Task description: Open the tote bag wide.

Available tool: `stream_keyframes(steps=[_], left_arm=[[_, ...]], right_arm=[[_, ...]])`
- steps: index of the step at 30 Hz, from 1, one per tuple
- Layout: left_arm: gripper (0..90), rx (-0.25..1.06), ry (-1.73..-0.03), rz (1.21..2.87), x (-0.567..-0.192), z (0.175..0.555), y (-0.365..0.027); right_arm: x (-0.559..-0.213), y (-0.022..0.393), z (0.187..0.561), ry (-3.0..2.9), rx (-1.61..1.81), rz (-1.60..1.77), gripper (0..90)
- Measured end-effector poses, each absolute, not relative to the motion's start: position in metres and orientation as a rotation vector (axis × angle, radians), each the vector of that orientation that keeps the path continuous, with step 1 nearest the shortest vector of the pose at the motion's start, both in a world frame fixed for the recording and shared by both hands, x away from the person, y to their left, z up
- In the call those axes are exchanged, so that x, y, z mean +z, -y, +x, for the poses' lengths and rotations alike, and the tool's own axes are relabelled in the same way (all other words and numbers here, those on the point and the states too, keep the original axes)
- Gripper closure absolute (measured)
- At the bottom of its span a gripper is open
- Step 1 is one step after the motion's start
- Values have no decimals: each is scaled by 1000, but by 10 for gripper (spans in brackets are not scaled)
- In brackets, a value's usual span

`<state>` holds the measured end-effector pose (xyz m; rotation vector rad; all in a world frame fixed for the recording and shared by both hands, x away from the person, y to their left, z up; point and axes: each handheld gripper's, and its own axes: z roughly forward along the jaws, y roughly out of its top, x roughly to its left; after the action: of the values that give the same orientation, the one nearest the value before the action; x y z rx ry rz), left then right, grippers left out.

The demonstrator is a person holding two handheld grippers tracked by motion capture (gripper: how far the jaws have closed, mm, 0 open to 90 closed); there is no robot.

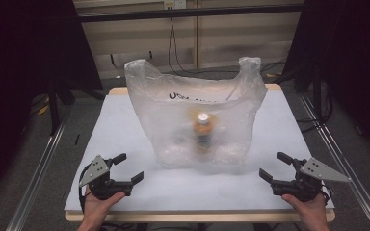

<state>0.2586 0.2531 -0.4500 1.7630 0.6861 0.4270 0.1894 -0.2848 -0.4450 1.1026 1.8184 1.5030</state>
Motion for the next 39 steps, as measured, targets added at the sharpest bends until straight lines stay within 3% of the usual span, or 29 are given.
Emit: stream_keyframes(steps=[9, 17, 26, 29, 39], left_arm=[[111, 392, -697, 1776, -451, 261, -252], [214, 396, -698, 1768, -452, 262, -249], [427, 329, -640, 1829, -452, 262, -239], [451, 323, -620, 1846, -451, 260, -235], [691, 245, -578, 1845, -446, 259, -231]], right_arm=[[-447, 284, 192, -1838, 1475, 1095, 187], [-449, 284, 197, -1869, 1513, 1140, 265], [-444, 280, 198, -1925, 1581, 1075, 549], [-443, 278, 198, -1941, 1586, 1056, 587], [-435, 270, 204, -2041, 1554, 975, 803]])
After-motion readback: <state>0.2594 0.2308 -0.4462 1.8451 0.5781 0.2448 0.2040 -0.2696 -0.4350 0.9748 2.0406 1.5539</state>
